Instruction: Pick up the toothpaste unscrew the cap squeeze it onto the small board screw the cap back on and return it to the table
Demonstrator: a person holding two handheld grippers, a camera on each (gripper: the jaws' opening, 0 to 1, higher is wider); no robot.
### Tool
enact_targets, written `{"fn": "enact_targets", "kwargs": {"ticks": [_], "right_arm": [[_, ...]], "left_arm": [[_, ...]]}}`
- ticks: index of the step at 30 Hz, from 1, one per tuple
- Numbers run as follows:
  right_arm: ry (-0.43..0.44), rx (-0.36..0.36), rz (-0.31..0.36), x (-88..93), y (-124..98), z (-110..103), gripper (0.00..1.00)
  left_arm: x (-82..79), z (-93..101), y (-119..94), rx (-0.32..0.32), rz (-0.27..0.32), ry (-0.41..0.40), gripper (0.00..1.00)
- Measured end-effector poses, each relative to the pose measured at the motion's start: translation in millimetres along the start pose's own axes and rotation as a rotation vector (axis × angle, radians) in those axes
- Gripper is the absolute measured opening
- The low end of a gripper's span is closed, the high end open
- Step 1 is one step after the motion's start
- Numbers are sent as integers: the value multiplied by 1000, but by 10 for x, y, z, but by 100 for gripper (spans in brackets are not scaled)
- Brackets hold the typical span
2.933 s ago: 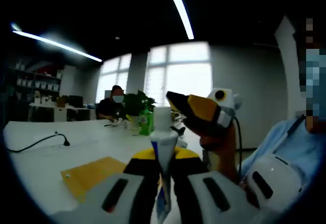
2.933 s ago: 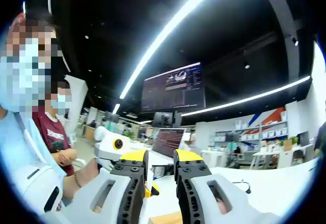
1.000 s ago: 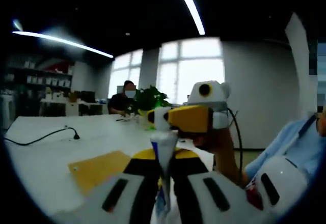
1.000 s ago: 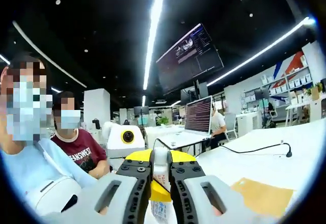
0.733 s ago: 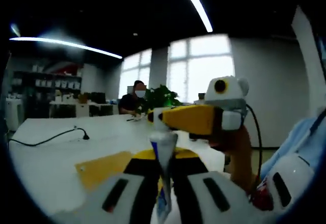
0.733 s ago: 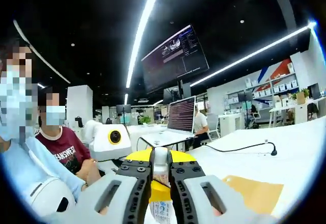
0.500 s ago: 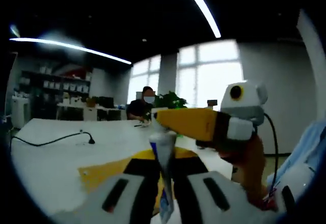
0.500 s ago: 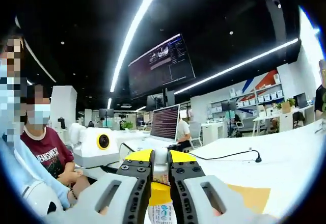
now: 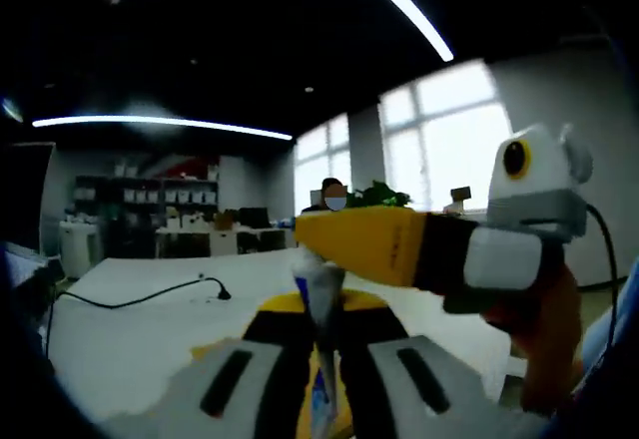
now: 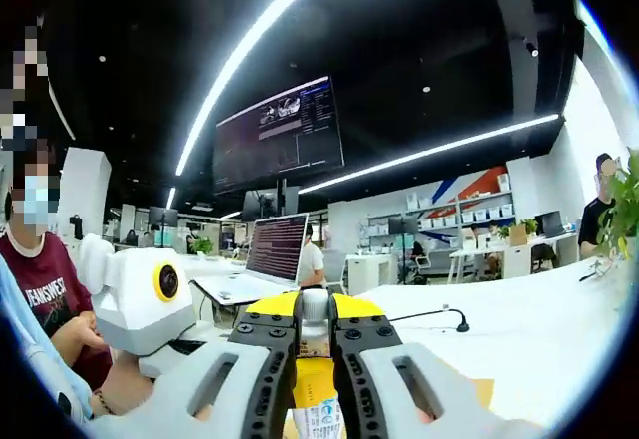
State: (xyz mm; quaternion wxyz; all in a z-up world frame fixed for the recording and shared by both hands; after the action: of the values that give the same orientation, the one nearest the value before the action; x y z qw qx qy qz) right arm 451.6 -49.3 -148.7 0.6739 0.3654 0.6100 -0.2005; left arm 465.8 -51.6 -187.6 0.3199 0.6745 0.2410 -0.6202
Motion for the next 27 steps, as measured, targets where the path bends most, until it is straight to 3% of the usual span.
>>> {"fn": "enact_targets", "kwargs": {"ticks": [4, 7, 11, 12, 20, 22, 23, 25, 26, 27], "right_arm": [[-9, 43, 8, 42, 6, 41, 9], [-10, 71, 29, 40, -10, 55, 9], [-21, 107, 47, 21, -36, 47, 9], [-63, 126, 34, 39, -30, 62, 9], [-52, 108, 51, 40, -44, 31, 10], [-41, 102, 51, 51, -54, 53, 10], [-54, 79, 25, 73, -31, 44, 10], [-182, -18, -24, 96, 15, 14, 11], [-220, -39, 3, 51, 12, 7, 13], [-157, -22, 48, -13, -7, 24, 18]], "left_arm": [[45, -8, 36, -66, 9, -62, 7], [36, 5, 49, -122, 3, -1, 7], [30, 20, 66, -134, 20, 8, 7], [39, 21, 66, -137, 11, 6, 7], [54, 6, 21, -114, 18, 17, 7], [75, 21, 38, -35, 27, -24, 7], [99, -4, 32, -31, 12, -52, 7], [106, -39, 13, -31, 11, -51, 7], [101, -38, -6, -23, 19, -52, 7], [89, -51, -24, -26, 27, -51, 7]]}}
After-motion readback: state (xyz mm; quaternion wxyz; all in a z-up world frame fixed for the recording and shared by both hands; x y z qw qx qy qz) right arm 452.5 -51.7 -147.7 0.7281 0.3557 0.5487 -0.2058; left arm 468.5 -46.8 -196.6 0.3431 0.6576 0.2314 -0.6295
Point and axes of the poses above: the point that each gripper's makers call its tool centre point, and the gripper's own axes: y roughly forward along the fingers, z roughly to its right, x roughly out of its underside, the point moved 2 cm from there along -y, roughly backward along the fingers, and after that the axes turned 2 degrees about z, right-handed, at the moved point
